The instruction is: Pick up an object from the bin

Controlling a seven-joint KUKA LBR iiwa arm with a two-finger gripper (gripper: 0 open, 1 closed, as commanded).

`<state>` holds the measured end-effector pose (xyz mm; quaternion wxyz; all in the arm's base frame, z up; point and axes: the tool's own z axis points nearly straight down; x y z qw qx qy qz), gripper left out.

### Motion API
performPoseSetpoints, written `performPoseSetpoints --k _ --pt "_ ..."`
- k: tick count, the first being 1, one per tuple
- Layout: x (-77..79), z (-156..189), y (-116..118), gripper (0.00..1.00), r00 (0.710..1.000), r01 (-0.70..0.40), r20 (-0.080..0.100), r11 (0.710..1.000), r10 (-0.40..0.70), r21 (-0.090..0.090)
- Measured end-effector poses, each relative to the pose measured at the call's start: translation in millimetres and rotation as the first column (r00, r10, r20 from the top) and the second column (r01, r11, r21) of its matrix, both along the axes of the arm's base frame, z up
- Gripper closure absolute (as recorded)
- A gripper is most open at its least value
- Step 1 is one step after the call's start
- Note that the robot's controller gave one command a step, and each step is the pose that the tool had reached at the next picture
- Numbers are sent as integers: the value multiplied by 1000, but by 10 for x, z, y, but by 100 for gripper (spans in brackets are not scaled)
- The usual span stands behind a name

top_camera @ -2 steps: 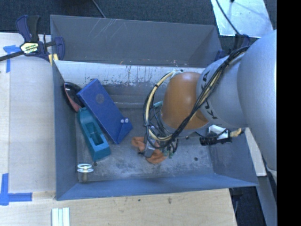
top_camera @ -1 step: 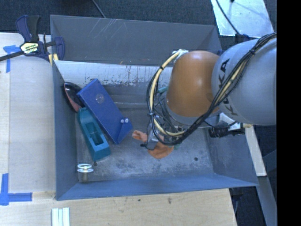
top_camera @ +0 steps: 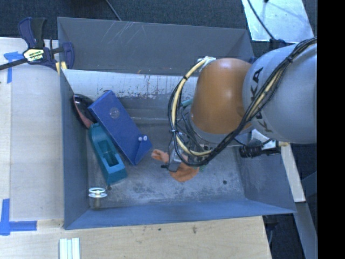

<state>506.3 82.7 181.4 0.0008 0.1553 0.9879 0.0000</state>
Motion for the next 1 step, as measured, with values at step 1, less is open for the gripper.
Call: performPoseSetpoints --k 1 --pt "-204 769 -31 100 1000 -16 0 1000 16 0"
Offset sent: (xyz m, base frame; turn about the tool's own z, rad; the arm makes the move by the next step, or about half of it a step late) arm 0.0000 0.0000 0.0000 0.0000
